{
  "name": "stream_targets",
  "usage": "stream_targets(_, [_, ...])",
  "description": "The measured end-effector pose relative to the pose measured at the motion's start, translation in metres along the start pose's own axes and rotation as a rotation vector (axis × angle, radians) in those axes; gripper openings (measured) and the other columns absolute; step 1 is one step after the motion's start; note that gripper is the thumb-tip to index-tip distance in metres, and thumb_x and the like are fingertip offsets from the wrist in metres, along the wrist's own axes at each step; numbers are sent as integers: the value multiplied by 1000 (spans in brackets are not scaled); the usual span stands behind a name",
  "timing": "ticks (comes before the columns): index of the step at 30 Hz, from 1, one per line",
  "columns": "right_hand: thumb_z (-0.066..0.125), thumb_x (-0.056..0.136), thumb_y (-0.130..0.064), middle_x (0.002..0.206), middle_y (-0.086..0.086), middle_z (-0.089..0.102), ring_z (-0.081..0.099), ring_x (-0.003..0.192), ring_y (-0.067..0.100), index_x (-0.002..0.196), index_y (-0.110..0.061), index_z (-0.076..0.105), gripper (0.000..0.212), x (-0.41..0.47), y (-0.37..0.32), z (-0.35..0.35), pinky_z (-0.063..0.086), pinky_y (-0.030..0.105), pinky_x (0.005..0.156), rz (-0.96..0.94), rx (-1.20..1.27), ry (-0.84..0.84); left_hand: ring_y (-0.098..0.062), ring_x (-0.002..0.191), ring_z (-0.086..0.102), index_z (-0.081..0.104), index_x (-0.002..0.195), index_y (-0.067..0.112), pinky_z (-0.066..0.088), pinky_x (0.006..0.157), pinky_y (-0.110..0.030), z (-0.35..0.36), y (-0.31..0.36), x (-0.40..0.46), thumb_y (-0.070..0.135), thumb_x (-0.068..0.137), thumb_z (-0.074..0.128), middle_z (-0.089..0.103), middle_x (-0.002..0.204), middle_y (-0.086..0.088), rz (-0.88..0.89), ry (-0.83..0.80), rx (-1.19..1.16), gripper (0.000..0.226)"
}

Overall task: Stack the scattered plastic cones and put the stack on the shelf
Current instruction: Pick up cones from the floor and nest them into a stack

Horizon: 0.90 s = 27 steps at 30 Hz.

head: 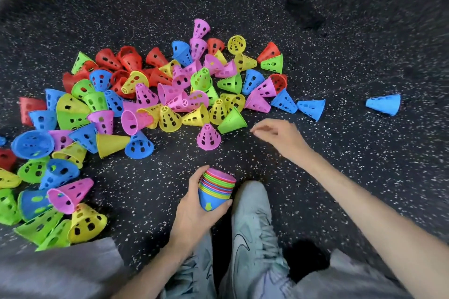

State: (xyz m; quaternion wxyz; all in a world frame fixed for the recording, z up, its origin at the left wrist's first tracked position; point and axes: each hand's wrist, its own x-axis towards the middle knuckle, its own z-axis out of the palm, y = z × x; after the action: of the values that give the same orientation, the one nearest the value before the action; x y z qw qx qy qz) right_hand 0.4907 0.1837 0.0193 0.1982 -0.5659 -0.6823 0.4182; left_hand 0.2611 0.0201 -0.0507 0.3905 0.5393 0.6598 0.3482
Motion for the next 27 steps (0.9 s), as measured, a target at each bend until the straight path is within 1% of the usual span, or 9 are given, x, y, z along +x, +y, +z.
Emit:
stream_targets(2, [65,96,-21,107,-16,69,62,93,-2,108,-26,74,16,23,18,-18,44,17,83,32,-57,118,-4,86,71,34,137,58,59,84,-38,2,-1,1,41,71,92,72,102,16,-18,1,2,89])
stream_targets(5, [64,96,-15,116,-3,59,54,102,11,118,-24,71,25,60,49,-38,34,24,81,76,-201,249,-2,88,71,35,134,61,59,86,-35,4,-2,3,38,70,93,73,104,18,-44,25,-15,90])
stream_targets(8, [66,93,-9,141,10,51,49,131,22,132,-24,64,43,92,78,-45,32,21,101,70,-304,271,-1,90,71,34,132,65,58,86,-34,4,-3,4,37,69,93,72,104,23,-62,38,-23,91])
stream_targets(10, [65,93,-8,158,11,35,35,147,24,145,-26,53,56,107,87,-45,27,29,117,86,-335,225,-2,91,71,35,134,62,58,87,-34,5,-2,4,39,70,93,70,105,25,-79,27,-21,90])
stream_targets(12, [63,94,-5,164,9,25,29,150,25,152,-27,43,65,119,90,-44,26,39,121,98,-381,174,-2,92,71,35,136,59,59,88,-36,5,-1,4,41,70,92,71,106,23,-90,12,-19,89])
stream_targets(14, [63,93,-5,158,9,35,41,141,31,147,-27,46,62,128,88,-45,34,43,117,75,-433,194,-2,91,71,34,137,60,59,88,-39,5,1,4,45,70,91,71,107,21,-103,4,-17,89])
stream_targets(18, [63,95,-14,128,11,49,60,104,36,123,-21,58,29,126,78,-48,45,43,92,91,-517,268,-3,89,71,32,136,64,59,88,-41,6,3,4,46,70,90,72,102,22,-127,2,-5,89])
stream_targets(24, [67,95,-26,102,0,60,58,97,24,98,-20,67,7,102,67,-46,36,35,75,53,-455,300,-2,88,71,33,134,62,58,86,-37,5,4,3,44,72,91,71,99,24,-112,8,-16,87])
stream_targets(27, [67,95,-25,95,-2,68,61,92,19,90,-23,65,6,77,51,-39,42,35,73,54,-302,388,-4,86,71,32,136,62,59,86,-40,5,3,3,48,71,90,72,97,20,-116,16,-16,87])
